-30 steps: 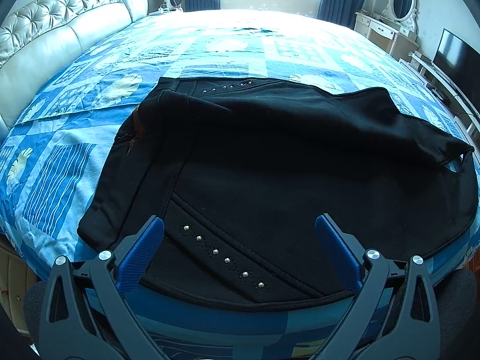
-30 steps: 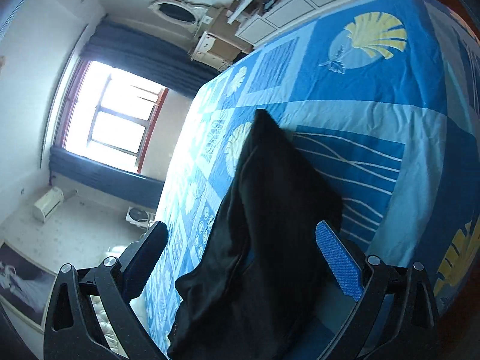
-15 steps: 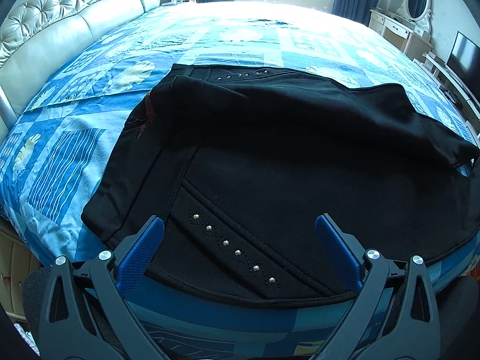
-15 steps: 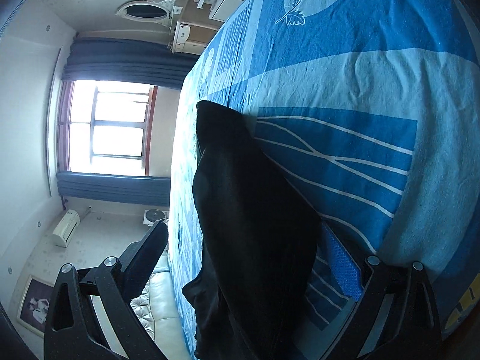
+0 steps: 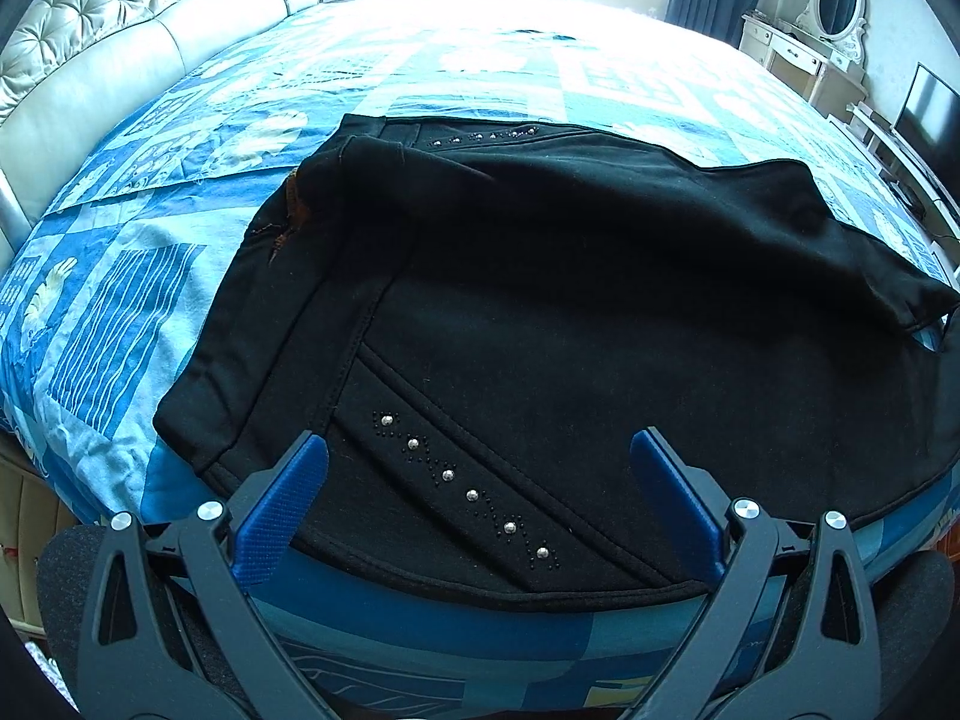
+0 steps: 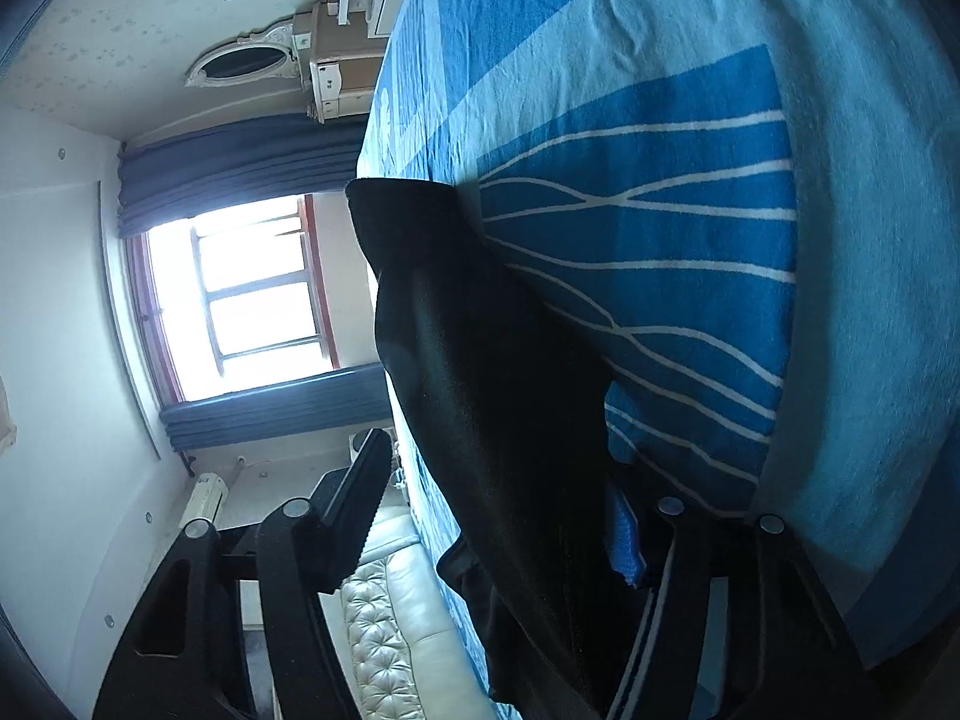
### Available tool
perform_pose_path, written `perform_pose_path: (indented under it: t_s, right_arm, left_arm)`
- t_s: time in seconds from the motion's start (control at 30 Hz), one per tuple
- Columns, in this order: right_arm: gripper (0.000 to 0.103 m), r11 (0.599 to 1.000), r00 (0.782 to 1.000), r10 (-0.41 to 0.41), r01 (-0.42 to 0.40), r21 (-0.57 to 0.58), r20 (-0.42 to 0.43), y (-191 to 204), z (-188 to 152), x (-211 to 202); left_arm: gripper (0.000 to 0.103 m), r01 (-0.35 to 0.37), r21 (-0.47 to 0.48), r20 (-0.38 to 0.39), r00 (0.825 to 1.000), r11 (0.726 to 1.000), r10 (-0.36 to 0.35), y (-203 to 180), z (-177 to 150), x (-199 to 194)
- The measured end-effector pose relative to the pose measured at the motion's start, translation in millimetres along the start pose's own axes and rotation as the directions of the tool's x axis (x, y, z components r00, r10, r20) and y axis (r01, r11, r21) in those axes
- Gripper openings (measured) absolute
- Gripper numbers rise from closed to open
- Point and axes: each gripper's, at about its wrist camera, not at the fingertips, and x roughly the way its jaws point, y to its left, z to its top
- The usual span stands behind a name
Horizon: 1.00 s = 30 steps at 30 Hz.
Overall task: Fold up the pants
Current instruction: 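Grasp the trouser leg hem with the right gripper and lift it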
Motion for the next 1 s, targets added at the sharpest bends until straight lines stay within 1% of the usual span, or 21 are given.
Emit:
perform_pose_path:
  t_s: [0.1,0.2,0.27,0.33,0.4,0.43,0.47,0.5,0.53,0.57,0.67,0.73,0.77,0.8,0.83,0.9,0.93,0.97,1.0]
  right_arm:
    - [0.053,0.999,0.999,0.037,-0.037,0.008,0.029,-2.2,4.1,0.6]
    - [0.056,0.981,0.985,0.151,-0.160,0.112,0.080,-14.7,14.8,0.6]
    - [0.056,0.968,0.977,0.187,-0.202,0.152,0.103,-20.2,19.8,3.8]
    - [0.055,0.966,0.969,0.201,-0.220,0.134,0.141,-18.3,20.2,-2.6]
    - [0.049,0.969,0.954,0.222,-0.240,0.066,0.202,-9.2,18.7,-16.5]
    - [0.035,0.975,0.952,0.213,-0.222,0.014,0.219,-1.8,17.1,-23.2]
    - [0.023,0.982,0.956,0.186,-0.181,-0.045,0.227,6.2,15.6,-28.9]
    - [0.018,0.988,0.962,0.143,-0.123,-0.098,0.233,14.9,15.0,-33.3]
    - [0.011,0.989,0.967,0.088,-0.055,-0.139,0.241,20.9,14.4,-38.3]
    - [0.007,0.986,0.966,0.050,-0.008,-0.164,0.254,24.2,14.3,-42.7]
    - [0.007,0.970,0.949,0.004,0.073,-0.232,0.315,32.5,12.7,-65.6]
    - [0.007,0.929,0.931,-0.054,0.179,-0.324,0.362,39.3,11.0,-78.4]
    - [0.006,0.904,0.916,-0.101,0.247,-0.349,0.389,39.4,12.8,-82.1]
    - [0.006,0.886,0.899,-0.146,0.304,-0.349,0.412,35.0,16.4,-86.1]
    - [0.007,0.881,0.892,-0.180,0.334,-0.334,0.416,22.4,19.7,-92.9]
    - [0.007,0.893,0.889,-0.225,0.351,-0.280,0.398,0.7,30.5,-98.3]
    - [0.006,0.902,0.889,-0.234,0.349,-0.254,0.393,-8.9,34.2,-101.9]
    - [0.006,0.916,0.900,-0.212,0.319,-0.242,0.381,-16.3,37.2,-104.9]
    - [0.006,0.924,0.903,-0.196,0.300,-0.237,0.382,-19.6,38.6,-107.8]
  left_arm:
    - [0.101,0.006,-0.005,0.001,1.000,1.000,-0.006,1.0,-0.4,-0.1]
    - [0.101,0.004,-0.004,-0.002,1.000,1.000,-0.004,2.1,-1.0,0.1]
    - [0.101,0.003,-0.004,-0.004,1.000,1.000,-0.003,2.7,-1.3,0.3]
    - [0.101,0.000,-0.005,-0.006,1.000,1.000,0.000,3.2,-1.7,0.3]
    - [0.101,0.001,-0.007,-0.009,1.000,1.000,-0.001,3.3,-2.3,0.2]
    - [0.101,0.001,-0.006,-0.009,1.000,1.000,-0.001,3.5,-2.6,0.2]
    - [0.101,0.001,-0.005,-0.009,1.000,1.000,-0.001,3.2,-2.9,0.4]
    - [0.101,0.002,-0.004,-0.010,1.000,1.000,-0.002,2.8,-3.3,0.7]
    - [0.101,0.003,-0.002,-0.012,1.000,1.000,-0.003,2.2,-3.6,1.5]
    - [0.101,0.004,0.000,-0.014,1.000,1.000,-0.004,1.6,-4.1,2.4]
    - [0.101,0.009,0.000,-0.020,1.000,1.000,-0.009,-0.2,-4.9,4.2]
    - [0.101,0.013,-0.001,-0.020,1.000,1.000,-0.013,-1.2,-5.3,3.9]
    - [0.101,0.014,0.001,-0.018,1.000,1.000,-0.014,-2.0,-5.4,3.4]
    - [0.101,0.014,0.005,-0.016,1.000,1.000,-0.014,-2.9,-5.6,3.1]
    - [0.101,0.014,0.008,-0.014,1.000,1.000,-0.014,-3.6,-5.4,3.2]
    - [0.101,0.015,0.006,-0.013,1.000,1.000,-0.015,-3.0,-5.1,2.9]
    - [0.101,0.015,0.005,-0.013,1.000,1.000,-0.015,-3.0,-5.0,2.4]
    - [0.101,0.013,0.005,-0.010,1.000,1.000,-0.013,-2.5,-4.8,2.0]
    - [0.101,0.010,0.008,-0.007,1.000,1.000,-0.010,-2.0,-4.5,1.6]
